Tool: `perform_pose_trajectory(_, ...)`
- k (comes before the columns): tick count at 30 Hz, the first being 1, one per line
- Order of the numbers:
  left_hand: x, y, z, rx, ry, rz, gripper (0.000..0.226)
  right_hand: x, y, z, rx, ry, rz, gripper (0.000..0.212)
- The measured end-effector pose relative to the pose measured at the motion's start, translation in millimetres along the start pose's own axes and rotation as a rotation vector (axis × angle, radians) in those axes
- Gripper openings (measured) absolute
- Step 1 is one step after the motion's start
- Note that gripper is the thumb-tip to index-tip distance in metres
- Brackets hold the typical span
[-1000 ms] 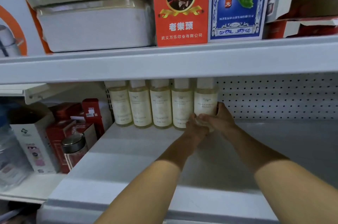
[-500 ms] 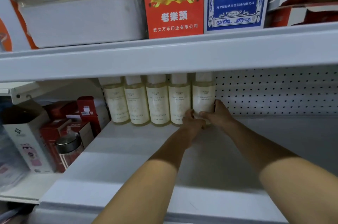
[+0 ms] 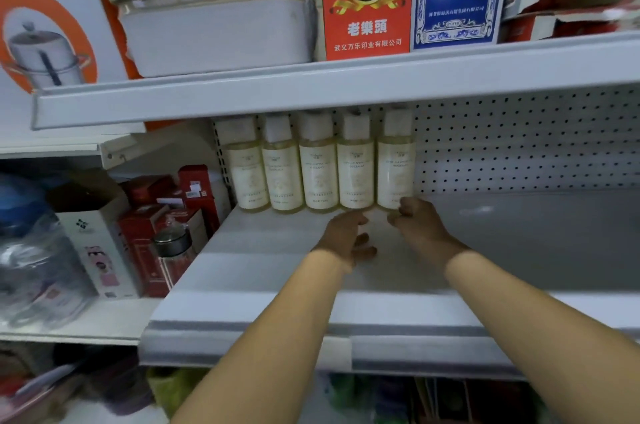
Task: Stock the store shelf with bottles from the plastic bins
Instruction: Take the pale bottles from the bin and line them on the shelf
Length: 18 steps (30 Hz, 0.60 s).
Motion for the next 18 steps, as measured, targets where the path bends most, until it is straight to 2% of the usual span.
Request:
perform_pose_trajectory(2,-14,4,-20,0.001,0.004,-0.079,0.011,8,20,-16,-0.031,-0.004,0.055,0.012)
perform_pose_trajectory(6,-52,9,-62,0.072,0.065,-0.298,0.009,27,59,-42,-0.010,-0.058,0.164,0.027)
perform_pose_trajectory(9,-88,15,-92,0.109,0.090,-0.390,0.011,46,88,-69,0.000,-0.069,0.252,0.016)
perform_pose_trajectory(12,-127,24,-120,0.132,0.086,-0.380,0.008,72,118,-101,-0.054,-0.005,0.312,0.016)
perform_pose_trajectory(18,-213,40,-165,0.210,-0.028,-0.335,0.021,144,156,-158,-0.115,0.089,0.348,0.019)
Point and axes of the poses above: each hand's wrist, its own z-axis towards the middle knuckle, its own x-axis out of the palm, y = z × x, the point moved 8 cm from there along z, towards the middle knuckle, and after that the axes turned 15 degrees about -x, right-handed, at the moved point
